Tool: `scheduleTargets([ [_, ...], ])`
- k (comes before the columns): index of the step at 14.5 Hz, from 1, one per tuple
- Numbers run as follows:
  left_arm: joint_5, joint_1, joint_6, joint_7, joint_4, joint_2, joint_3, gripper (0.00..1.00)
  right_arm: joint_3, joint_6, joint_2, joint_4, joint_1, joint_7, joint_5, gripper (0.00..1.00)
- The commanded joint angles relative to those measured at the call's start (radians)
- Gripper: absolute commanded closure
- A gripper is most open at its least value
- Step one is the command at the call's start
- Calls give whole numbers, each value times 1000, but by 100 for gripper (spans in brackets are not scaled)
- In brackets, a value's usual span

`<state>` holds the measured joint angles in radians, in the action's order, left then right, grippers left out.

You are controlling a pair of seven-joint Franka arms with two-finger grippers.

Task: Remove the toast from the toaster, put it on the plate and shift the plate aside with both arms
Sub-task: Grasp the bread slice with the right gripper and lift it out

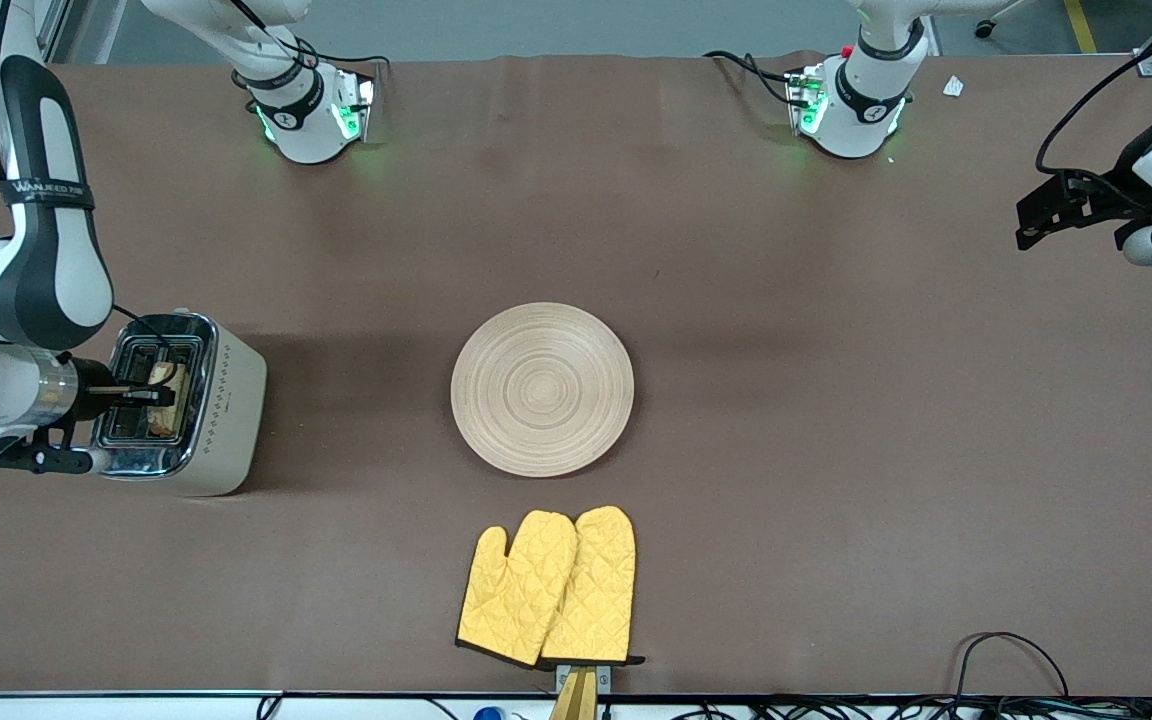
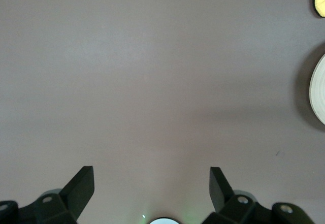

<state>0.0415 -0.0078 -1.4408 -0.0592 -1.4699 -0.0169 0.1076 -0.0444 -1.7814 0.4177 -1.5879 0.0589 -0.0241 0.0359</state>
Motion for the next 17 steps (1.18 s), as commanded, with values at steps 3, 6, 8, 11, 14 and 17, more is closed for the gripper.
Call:
scheduleTargets([
  [3, -5, 11, 13, 11, 25, -14, 1, 0, 15, 34, -43, 11, 6, -10, 2, 97],
  [6, -9, 5, 13, 7, 25, -14, 1, 0, 20, 114, -77, 86, -5, -14, 4, 100],
  [8, -8, 2, 13, -2, 25, -14, 3, 0, 20, 183, -77, 175, -33, -23, 6, 100],
  [11, -9, 2, 13, -2, 25, -14, 3, 0, 21, 252, -73, 239, -112, -5, 16, 100],
  [14, -3, 12, 13, 10, 25, -14, 1, 0, 21, 238, -53, 241, -227, 139, 22, 100],
  [17, -3, 9, 13, 10, 26, -14, 3, 0, 18, 154, 10, 232, -293, 200, 186, 100],
])
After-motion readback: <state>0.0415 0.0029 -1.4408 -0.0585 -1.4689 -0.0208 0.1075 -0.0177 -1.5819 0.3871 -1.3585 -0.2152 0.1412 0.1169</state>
